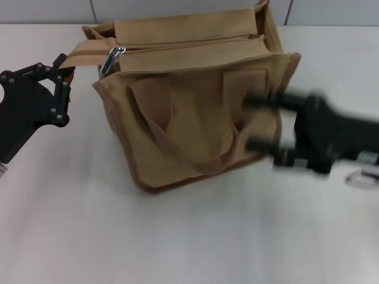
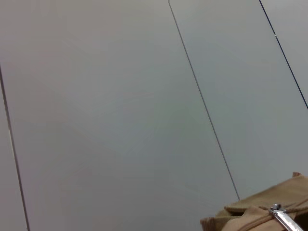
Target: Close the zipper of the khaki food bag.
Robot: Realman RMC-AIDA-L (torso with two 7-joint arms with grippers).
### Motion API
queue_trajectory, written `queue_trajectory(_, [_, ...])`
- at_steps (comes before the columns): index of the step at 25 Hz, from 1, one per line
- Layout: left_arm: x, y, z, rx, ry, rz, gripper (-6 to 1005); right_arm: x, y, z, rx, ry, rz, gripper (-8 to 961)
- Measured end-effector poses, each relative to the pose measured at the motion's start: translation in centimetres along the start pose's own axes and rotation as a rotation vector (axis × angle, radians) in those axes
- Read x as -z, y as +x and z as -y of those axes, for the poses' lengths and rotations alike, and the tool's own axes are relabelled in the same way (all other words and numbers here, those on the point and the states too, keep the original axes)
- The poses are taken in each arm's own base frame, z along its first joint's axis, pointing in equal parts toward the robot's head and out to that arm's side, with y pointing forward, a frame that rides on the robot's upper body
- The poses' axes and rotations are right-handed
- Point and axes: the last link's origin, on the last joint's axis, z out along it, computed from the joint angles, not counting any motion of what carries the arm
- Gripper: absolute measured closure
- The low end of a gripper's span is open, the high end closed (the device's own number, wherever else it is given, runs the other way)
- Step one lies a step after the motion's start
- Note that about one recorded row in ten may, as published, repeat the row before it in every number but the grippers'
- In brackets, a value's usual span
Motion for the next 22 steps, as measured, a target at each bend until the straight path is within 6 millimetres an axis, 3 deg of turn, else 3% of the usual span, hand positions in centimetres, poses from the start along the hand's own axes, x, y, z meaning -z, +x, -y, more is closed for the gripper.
queue_trajectory(1, [0.0, 0.1, 0.0, 0.0, -0.001, -0.004, 912, -0.6, -1.7, 0.9, -0.031, 0.012, 0.088, 224])
queue_trajectory(4, [-0.1, 0.2, 0.0, -0.001, -0.004, -0.015, 977, -1.8, -3.4, 2.1, -0.095, 0.0, 0.141, 226])
queue_trajectory(8, [-0.3, 0.6, -0.2, 0.002, -0.013, -0.045, 981, -6.0, -6.0, 5.2, -0.334, -0.056, 0.061, 226])
queue_trajectory(9, [-0.3, 0.6, -0.2, 0.002, -0.013, -0.045, 981, -6.0, -6.0, 5.2, -0.334, -0.056, 0.061, 226])
queue_trajectory(11, [-0.4, 0.7, -0.3, 0.008, -0.011, -0.055, 981, -8.8, -6.8, 6.6, -0.47, -0.059, -0.09, 226])
queue_trajectory(16, [-0.4, 0.8, -0.2, 0.009, -0.005, -0.059, 980, -11.7, -6.9, 8.4, -0.645, 0.034, -0.315, 226])
queue_trajectory(22, [-0.6, 0.9, -0.2, 0.008, -0.01, -0.072, 980, -12.7, -6.8, 9.6, -0.748, 0.126, -0.404, 226])
